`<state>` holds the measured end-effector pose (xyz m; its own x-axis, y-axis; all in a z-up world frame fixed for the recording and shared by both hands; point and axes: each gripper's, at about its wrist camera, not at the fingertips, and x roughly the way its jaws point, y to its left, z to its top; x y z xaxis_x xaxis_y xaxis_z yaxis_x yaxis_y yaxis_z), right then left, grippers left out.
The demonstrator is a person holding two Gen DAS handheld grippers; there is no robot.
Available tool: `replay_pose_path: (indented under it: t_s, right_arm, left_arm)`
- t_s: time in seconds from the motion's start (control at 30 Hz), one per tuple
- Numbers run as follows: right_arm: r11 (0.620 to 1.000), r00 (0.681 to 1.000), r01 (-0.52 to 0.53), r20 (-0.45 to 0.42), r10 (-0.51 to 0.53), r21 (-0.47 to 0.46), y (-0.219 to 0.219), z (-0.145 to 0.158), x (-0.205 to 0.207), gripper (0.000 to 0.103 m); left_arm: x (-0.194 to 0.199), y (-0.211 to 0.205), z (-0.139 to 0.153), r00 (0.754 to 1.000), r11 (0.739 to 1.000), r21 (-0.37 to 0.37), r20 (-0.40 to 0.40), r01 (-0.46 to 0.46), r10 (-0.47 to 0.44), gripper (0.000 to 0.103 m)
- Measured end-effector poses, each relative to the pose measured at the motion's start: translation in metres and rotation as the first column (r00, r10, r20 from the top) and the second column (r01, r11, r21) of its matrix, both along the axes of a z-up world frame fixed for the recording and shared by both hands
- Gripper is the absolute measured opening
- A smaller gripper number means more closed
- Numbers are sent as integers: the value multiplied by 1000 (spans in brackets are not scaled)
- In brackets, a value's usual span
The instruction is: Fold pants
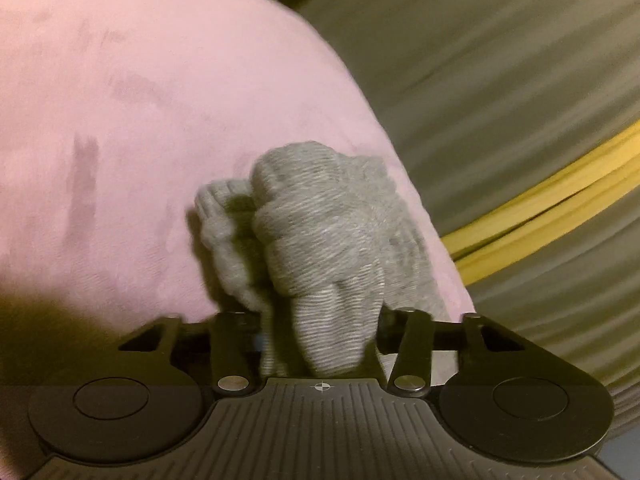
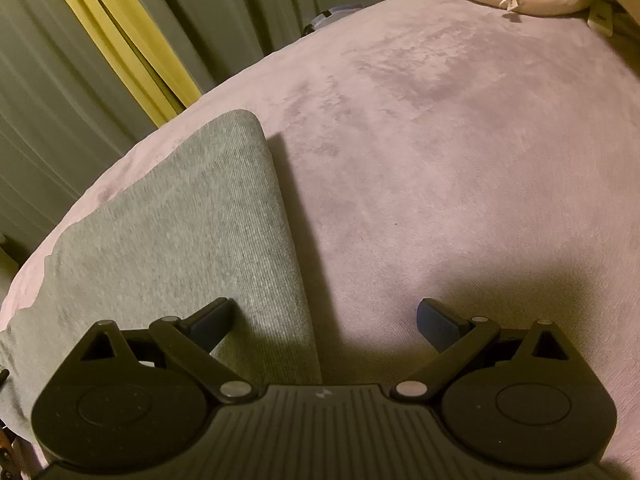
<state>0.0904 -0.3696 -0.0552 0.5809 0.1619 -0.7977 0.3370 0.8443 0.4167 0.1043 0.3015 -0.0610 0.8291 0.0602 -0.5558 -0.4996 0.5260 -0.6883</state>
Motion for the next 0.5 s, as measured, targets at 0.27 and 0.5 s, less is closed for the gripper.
replay_pose_path:
  t_s: [0.27,0.5]
  right_arm:
    - [995,994,83,65,-87,61,-14,5,-12,99]
    - [986,984,132,109,-143,102,-24,10,-22,99]
  left_arm:
    - [-9,-80,103,973,923,361,127,133,-190,26]
    - [-22,-252,173,772,671,623,163,402,-614,28]
